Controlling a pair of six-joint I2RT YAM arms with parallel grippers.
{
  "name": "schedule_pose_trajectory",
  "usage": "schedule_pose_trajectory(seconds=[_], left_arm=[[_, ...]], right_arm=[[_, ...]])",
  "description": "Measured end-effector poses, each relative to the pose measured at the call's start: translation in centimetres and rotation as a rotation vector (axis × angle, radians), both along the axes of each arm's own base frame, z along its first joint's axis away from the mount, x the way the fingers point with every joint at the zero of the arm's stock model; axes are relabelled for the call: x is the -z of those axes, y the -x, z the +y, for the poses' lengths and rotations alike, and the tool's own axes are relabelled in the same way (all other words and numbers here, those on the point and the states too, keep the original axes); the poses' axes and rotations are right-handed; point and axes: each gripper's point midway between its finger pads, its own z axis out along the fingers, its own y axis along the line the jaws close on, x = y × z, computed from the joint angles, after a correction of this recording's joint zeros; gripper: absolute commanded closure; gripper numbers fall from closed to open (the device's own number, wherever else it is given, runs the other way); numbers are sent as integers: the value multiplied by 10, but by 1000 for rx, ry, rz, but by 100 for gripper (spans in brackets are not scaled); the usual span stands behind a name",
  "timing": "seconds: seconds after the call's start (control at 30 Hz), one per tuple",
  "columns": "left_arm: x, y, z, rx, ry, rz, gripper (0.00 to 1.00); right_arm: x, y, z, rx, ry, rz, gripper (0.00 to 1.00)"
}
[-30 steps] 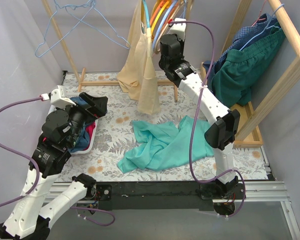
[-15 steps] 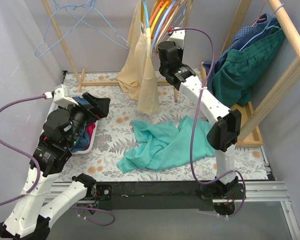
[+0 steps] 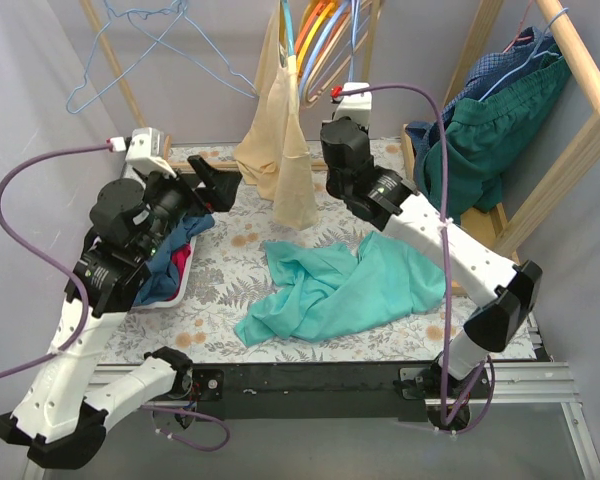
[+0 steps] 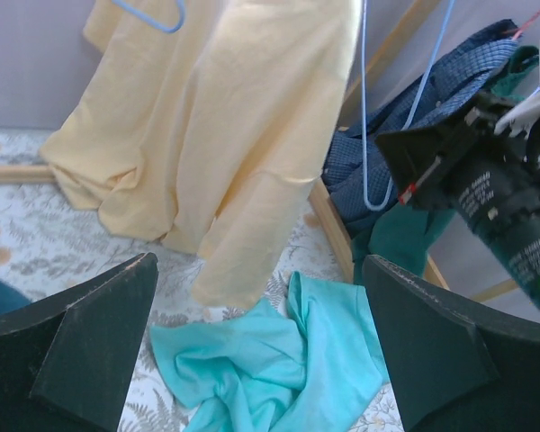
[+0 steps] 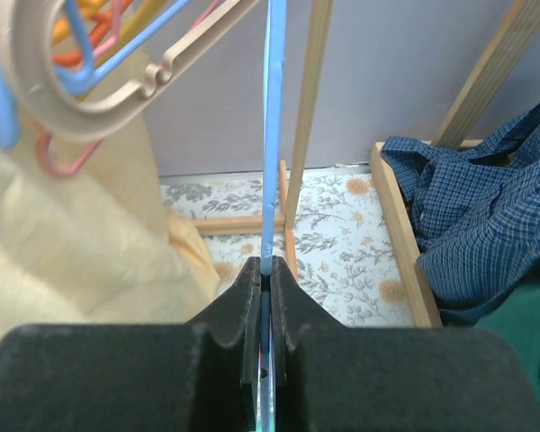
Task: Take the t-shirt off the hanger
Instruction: Place the hanger at the clothesline.
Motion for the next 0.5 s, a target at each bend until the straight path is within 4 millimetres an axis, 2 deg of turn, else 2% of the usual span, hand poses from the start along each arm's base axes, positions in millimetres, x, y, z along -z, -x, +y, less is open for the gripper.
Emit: schedule_pose_trajectory(seconds=[0.13,0.23,0.37,0.5], left_arm=[[-19,-14,-19,68,-24,-42,2],[-22,-21,-32,122,-37,-57,2],[-26,-27,-52,206,-40,-75,2],[-32,-30,-72,303,-31,-92,2]], right_arm=[[-1,32,2,-66,-2,11,99],[2,58,-1,-114,-1,25,99],[1,97,-19,-199,-18,47,99],[-15,128,-43,-282,-69,36,99]])
